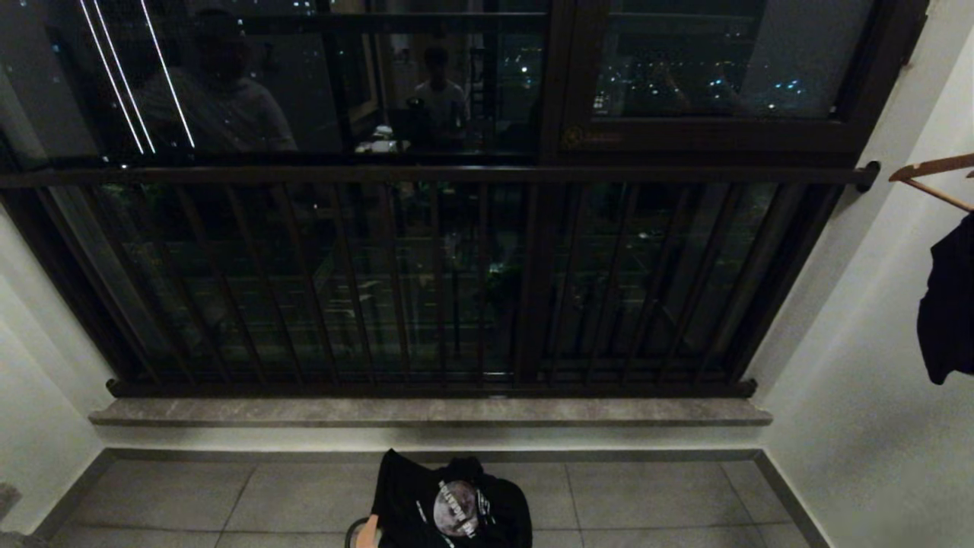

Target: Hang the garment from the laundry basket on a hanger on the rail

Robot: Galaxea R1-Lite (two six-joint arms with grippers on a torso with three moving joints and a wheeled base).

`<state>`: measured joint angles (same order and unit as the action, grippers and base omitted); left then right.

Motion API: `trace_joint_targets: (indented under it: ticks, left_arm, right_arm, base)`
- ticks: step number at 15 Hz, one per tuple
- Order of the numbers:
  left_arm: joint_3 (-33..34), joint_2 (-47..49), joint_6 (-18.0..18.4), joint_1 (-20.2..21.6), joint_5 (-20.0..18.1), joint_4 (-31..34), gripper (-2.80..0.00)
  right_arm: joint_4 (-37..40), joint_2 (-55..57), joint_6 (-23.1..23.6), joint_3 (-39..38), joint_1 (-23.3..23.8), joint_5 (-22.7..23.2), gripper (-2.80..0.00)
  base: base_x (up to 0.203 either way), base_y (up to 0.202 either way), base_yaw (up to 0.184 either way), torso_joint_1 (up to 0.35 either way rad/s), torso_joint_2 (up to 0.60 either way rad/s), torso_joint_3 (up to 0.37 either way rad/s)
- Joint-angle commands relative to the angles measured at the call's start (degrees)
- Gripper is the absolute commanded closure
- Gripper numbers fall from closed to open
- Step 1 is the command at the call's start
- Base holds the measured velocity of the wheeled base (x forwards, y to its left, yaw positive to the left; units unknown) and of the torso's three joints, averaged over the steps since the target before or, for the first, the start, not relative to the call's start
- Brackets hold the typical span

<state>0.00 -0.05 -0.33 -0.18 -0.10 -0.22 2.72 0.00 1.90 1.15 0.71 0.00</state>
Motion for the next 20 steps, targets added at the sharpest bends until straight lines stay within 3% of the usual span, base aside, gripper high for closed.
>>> trace_joint_targets:
  ticks: [1, 12, 17, 20]
  left_arm:
    - [0.09, 0.05, -0.02, 0.01, 0.01, -0.04, 0.0]
    - [0.09, 0.05, -0.02, 0.01, 0.01, -0.04, 0.0]
    - [0.09, 0.05, 0.15, 0.01, 0.01, -0.04, 0.0]
    - [0.09, 0.05, 0.12, 0.01, 0.01, -0.04, 0.0]
  right_arm:
    - [0.01, 0.09, 0.03, 0.0, 0.0, 0.0, 0.0]
    - [-0.08, 0.09, 0.03, -0.04, 0.0, 0.0, 0.0]
    - [-0.17, 0.09, 0.03, -0.09, 0.0, 0.0, 0.0]
    - [-0.17, 0.09, 0.03, -0.09, 0.0, 0.0, 0.0]
  base:
    - [0.0, 0.0, 0.0, 0.16, -0.34, -0.182]
    - [0.0, 0.0, 0.0, 0.148, -0.32, -0.168]
    - [0.0, 0.0, 0.0, 0.007, -0.02, -0.005]
    - [0.137, 0.0, 0.0, -0.004, 0.0, 0.001]
